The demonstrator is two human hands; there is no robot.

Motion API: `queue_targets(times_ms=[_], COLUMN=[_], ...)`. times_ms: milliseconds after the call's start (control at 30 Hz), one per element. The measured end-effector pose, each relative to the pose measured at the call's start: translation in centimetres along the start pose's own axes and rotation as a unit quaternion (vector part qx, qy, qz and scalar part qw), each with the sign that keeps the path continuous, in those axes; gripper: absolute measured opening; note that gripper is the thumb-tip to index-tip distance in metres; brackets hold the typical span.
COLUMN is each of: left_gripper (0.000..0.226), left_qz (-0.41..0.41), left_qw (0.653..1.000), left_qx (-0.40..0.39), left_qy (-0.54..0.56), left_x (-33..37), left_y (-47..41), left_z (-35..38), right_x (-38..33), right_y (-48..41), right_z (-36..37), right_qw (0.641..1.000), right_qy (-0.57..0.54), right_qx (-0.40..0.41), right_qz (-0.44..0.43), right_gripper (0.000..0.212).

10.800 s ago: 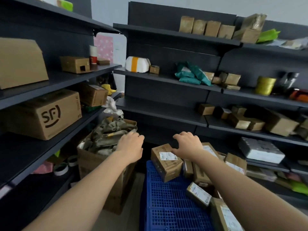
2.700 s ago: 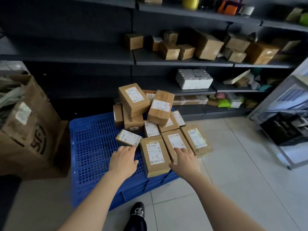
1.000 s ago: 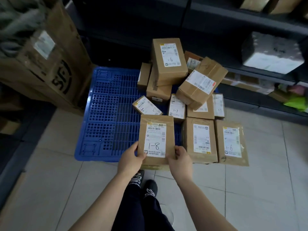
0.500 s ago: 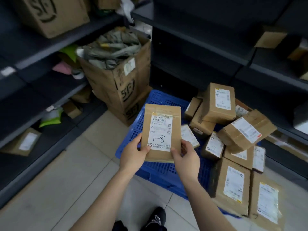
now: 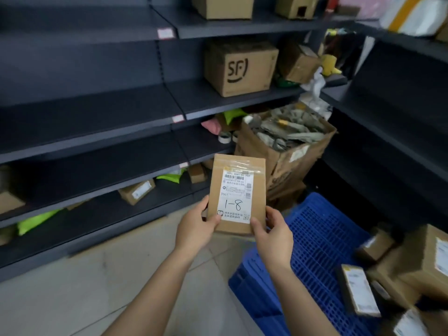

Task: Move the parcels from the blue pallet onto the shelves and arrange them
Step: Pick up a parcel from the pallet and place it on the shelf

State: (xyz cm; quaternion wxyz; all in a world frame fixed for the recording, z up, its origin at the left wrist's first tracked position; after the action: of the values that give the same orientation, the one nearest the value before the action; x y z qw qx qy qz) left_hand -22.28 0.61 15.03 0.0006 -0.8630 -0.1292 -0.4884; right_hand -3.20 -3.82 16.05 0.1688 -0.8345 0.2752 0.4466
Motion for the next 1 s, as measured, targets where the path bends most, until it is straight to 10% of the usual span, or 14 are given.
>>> queue_targets(times_ms=[1000], left_gripper=[0.048], left_qz=[-0.171], left_qw=[0.938], left_qx=[0.293], left_qy=[0.063], left_x=[-14.8], left_y=[-15.6], left_z=[-31.2], right_x=[-26.3], right_y=[6.6], right_z=[35.5], right_qw=[0.928], right_qy=[0.0], right_qx=[-0.292], right_qz=[-0.233], right_gripper=[0.043])
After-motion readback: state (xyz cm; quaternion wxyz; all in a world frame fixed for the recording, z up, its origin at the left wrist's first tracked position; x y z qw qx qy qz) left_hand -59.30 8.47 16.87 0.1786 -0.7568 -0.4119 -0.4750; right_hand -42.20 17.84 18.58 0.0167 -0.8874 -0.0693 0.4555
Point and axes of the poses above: each hand's wrist, its own y-axis away from the middle knuckle, its own z-axis out of the palm, x = y × z, the point moved 6 cm from there along -y, towards the middle knuckle, and after that the axes turned 13 degrees about x, right-handed, at the moved point
